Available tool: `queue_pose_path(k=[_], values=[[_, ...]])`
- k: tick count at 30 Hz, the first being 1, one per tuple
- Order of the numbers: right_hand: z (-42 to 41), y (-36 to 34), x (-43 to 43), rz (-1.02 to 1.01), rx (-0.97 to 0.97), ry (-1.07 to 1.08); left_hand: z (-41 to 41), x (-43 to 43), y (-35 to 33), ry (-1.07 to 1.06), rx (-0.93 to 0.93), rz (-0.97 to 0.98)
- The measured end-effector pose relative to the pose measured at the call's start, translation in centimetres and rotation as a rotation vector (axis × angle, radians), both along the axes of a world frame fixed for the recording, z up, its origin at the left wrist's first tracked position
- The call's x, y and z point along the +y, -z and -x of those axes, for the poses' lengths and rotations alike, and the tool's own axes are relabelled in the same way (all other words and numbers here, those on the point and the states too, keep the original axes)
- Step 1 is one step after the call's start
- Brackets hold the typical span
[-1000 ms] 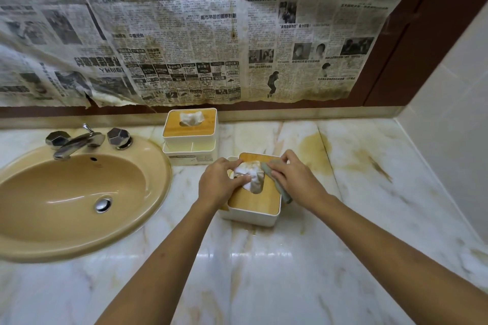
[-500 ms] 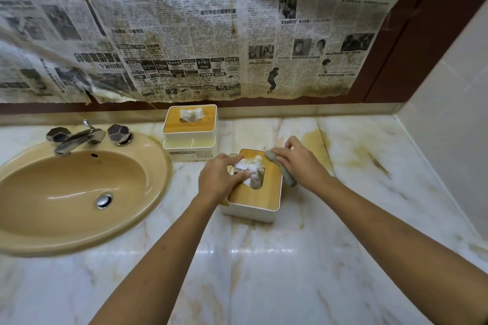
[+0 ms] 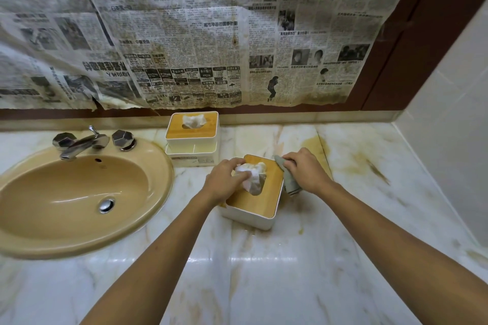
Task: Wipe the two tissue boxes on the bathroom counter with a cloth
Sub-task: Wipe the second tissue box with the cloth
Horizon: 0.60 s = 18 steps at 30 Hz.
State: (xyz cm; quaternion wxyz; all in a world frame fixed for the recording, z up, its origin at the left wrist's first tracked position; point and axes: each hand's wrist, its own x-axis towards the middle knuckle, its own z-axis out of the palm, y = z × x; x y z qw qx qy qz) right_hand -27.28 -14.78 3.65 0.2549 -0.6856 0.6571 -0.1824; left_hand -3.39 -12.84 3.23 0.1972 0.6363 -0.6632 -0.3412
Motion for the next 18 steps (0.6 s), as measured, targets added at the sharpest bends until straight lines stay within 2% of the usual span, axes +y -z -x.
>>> queue_pose_path(k=[3,5,11,15,18], values=[[0.5,0.2,0.9,-0.027,0.005,0.028,0.7,1.1,-1.2,0.116,-0.201,-0.092],[0.9,0.2,1.6,-0.058,0.015,0.035,1.0,2.0,-1.6,0.177,-0.357,-0.085],[1.7,0.3,2.4,-0.111,-0.022,0.038,3.9,4.3,-0.8,0.138,-0.558,0.031],[1.7,-0.8,2.7,-0.082,-0.059,0.047,4.2,3.8,-1.2,0.135,-0.534,0.061],[1.6,-1.6,3.2,-0.022,-0.101,0.038,2.5,2.7,-2.1,0.215,-0.385,0.008]])
